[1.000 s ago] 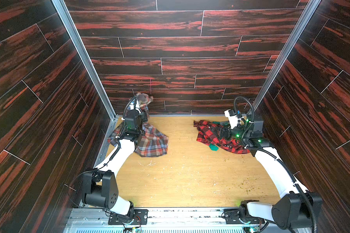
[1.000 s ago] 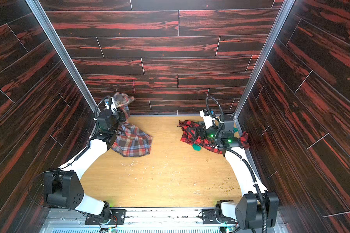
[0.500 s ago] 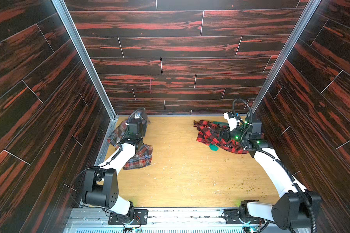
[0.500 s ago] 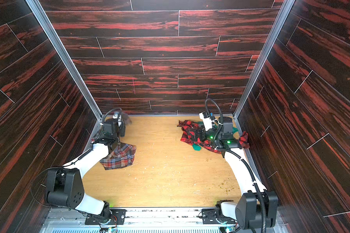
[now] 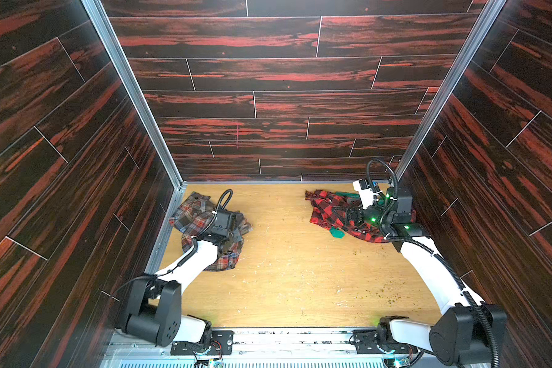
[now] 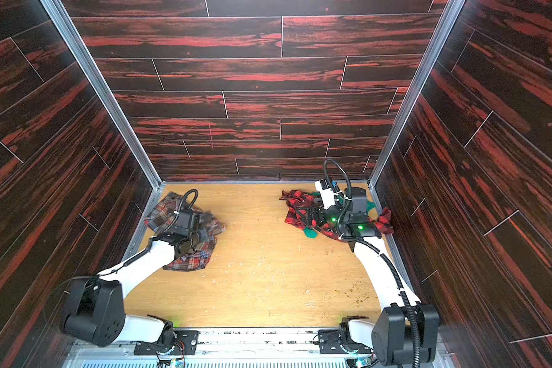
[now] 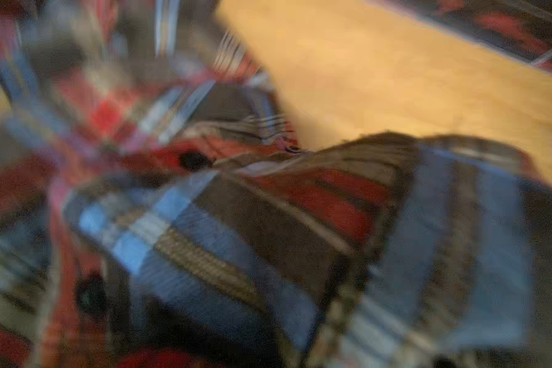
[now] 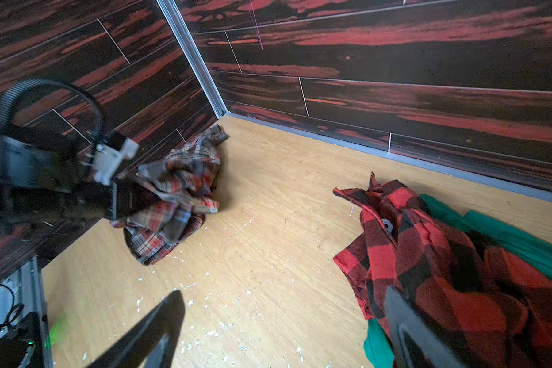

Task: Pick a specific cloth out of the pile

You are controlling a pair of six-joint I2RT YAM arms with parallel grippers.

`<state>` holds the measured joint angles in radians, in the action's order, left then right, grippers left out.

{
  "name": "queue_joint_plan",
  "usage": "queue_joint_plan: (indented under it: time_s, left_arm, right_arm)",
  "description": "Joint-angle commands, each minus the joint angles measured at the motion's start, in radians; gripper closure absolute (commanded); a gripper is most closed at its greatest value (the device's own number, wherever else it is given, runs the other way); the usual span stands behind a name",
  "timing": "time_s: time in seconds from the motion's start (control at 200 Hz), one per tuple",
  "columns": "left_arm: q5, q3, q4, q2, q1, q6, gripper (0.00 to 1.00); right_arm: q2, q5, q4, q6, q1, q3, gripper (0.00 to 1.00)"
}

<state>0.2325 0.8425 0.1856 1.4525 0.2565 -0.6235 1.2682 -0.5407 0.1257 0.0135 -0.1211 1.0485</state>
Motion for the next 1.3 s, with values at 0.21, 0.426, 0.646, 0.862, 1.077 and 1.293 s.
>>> queue_joint_plan:
  time_s: [0.21, 0.426, 0.646, 0.862, 1.077, 1.293]
  left_arm:
    - [-0.168, -0.096, -0.385, 0.256, -0.073, -0.562, 1.0]
    - [-0.229, 0.128, -0.327, 0.429, -0.123, -0.357, 0.96]
    - [-0.334, 0.319, -0.214, 0.391, -0.146, -0.11, 0.01]
    - [-0.274, 0.41, 0.154, 0.154, -0.224, 0.054, 0.01]
    - [-0.305, 0.471, 0.291, 0.037, -0.365, 0.211, 0.01]
    - [-0.277, 0.764, 0.524, 0.415, -0.564, 0.182, 0.05]
  right_arm:
    - [0.004, -0.026, 0.021, 0.02, 0.004, 0.038, 0.02]
    - [0.012, -0.024, 0.025, 0.025, 0.004, 0.039, 0.02]
    - [0.026, -0.015, 0.026, 0.025, 0.003, 0.05, 0.02]
    - [0.047, -0.001, 0.026, 0.019, 0.003, 0.058, 0.02]
    - [0.089, -0.084, 0.062, 0.089, -0.034, 0.135, 0.04]
    - [0.187, -0.099, 0.12, 0.143, -0.185, 0.257, 0.04]
